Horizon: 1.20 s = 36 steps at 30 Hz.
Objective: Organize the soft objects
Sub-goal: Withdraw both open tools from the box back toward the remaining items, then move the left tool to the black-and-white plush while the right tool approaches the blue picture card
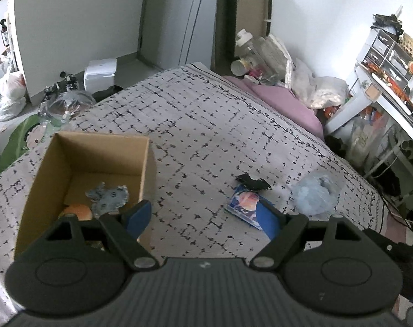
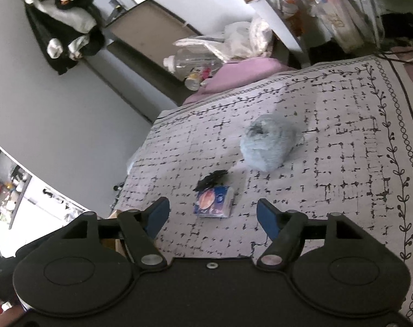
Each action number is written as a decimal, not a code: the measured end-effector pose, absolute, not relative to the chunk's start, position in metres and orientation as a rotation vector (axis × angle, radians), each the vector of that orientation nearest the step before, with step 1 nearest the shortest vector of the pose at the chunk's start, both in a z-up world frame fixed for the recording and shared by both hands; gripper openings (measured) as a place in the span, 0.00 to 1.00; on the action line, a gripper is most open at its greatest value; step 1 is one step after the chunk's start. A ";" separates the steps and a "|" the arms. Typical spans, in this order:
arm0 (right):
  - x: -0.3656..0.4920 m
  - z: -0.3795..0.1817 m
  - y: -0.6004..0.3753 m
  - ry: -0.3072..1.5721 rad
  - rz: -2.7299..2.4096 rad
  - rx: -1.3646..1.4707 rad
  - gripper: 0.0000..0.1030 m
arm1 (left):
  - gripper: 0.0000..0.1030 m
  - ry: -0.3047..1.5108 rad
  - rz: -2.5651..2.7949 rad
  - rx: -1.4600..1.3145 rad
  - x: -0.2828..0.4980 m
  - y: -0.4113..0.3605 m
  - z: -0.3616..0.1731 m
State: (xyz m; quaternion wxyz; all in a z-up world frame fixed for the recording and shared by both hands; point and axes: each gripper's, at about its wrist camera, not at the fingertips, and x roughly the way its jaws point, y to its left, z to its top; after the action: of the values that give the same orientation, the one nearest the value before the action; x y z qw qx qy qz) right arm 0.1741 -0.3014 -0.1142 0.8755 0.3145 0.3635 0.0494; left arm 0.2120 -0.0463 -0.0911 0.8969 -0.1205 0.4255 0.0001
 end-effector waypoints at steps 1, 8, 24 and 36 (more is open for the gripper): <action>0.176 -0.117 -0.302 0.764 0.100 0.665 0.68 | 0.80 0.885 -0.003 -0.251 0.214 -0.048 -0.092; 0.193 -0.131 -0.302 0.794 0.076 0.689 0.68 | 0.80 0.883 -0.021 -0.216 0.226 -0.062 -0.100; 0.236 -0.180 -0.294 0.869 0.048 0.794 0.68 | 0.80 0.930 -0.061 -0.216 0.271 -0.074 -0.132; 0.278 -0.228 -0.278 0.976 0.076 0.824 0.61 | 0.79 1.003 -0.101 -0.240 0.312 -0.079 -0.163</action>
State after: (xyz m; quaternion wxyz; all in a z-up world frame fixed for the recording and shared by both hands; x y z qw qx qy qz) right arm 0.2775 -0.2780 -0.2278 0.8022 0.3844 0.4556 0.0354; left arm 0.3119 -0.0786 -0.1630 0.8686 -0.1148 0.4796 -0.0483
